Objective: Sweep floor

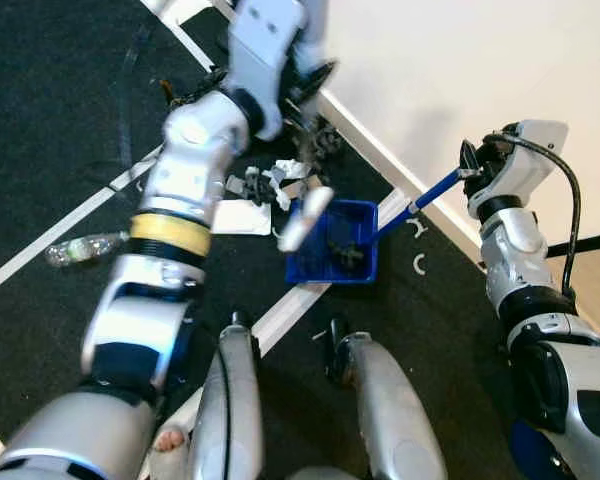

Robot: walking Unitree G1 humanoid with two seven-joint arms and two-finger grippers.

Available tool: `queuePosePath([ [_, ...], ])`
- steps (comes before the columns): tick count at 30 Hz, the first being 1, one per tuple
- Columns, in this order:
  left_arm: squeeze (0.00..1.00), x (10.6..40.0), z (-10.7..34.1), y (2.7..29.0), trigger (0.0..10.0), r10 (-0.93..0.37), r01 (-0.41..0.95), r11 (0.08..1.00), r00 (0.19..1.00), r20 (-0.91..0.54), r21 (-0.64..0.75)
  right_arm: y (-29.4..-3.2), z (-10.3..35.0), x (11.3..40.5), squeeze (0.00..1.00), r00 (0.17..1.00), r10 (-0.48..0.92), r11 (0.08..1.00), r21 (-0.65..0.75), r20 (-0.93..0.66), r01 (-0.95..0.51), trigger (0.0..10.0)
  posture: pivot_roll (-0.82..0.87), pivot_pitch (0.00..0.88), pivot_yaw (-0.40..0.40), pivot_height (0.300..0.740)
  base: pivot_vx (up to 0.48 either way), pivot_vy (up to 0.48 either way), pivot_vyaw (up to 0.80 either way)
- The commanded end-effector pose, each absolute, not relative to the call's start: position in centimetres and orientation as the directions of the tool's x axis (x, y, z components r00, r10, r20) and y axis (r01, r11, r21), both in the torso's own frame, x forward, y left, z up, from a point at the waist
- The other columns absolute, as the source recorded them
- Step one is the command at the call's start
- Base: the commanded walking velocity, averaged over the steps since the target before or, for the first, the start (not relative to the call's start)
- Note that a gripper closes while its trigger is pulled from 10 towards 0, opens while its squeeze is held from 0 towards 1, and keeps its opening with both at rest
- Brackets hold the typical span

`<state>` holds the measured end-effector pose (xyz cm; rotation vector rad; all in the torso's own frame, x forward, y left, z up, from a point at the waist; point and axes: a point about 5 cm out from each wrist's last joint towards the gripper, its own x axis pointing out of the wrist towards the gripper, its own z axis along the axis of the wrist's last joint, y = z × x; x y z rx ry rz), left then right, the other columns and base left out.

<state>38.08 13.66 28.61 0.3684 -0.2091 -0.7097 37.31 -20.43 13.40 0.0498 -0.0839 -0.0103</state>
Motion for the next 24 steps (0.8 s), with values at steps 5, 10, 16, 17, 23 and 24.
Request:
queuePosePath([
  [5, 0.00, 37.0, 29.2, 17.0, 10.0, -0.617, 0.525, 0.617, 0.785, -0.054, 0.587, -20.8, 7.2, 34.7, 0.00, 0.981, -0.023, 0.999, 0.043, -0.195, 0.032, 10.0, 0.12, 0.431, -0.133, 0.740, 0.000, 0.000, 0.00],
  [10, 0.00, 37.5, 26.6, 19.0, 10.0, -0.514, 0.421, 0.614, 0.855, -0.066, 0.668, -20.7, 7.1, 34.6, 0.00, 0.981, -0.017, 0.999, 0.045, -0.195, 0.026, 10.0, 0.11, 0.428, -0.133, 0.740, 0.000, 0.000, 0.00],
  [16, 0.00, 37.7, 22.6, 19.6, 10.0, -0.477, 0.373, 0.604, 0.877, -0.056, 0.705, -20.7, 7.1, 34.5, 0.00, 0.984, -0.012, 0.999, 0.047, -0.180, 0.021, 10.0, 0.09, 0.439, -0.135, 0.740, 0.000, 0.000, 0.00],
  [17, 0.00, 37.8, 21.4, 19.6, 10.0, -0.465, 0.365, 0.608, 0.884, -0.056, 0.706, -20.7, 7.1, 34.4, 0.00, 0.985, -0.010, 0.999, 0.051, -0.169, 0.019, 10.0, 0.07, 0.444, -0.134, 0.740, 0.000, 0.000, 0.00],
  [23, 0.00, 37.9, 17.5, 17.1, 10.0, -0.493, 0.407, 0.639, 0.868, -0.060, 0.653, -21.1, 6.6, 33.7, 0.00, 0.989, -0.010, 0.998, 0.056, -0.146, 0.019, 10.0, 0.02, 0.479, -0.130, 0.740, 0.000, 0.000, 0.00],
  [24, 0.00, 37.9, 17.2, 16.5, 10.0, -0.503, 0.416, 0.632, 0.862, -0.062, 0.654, -21.1, 6.6, 33.6, 0.00, 0.990, -0.011, 0.998, 0.056, -0.142, 0.019, 10.0, 0.02, 0.481, -0.129, 0.740, 0.000, 0.000, 0.00],
])
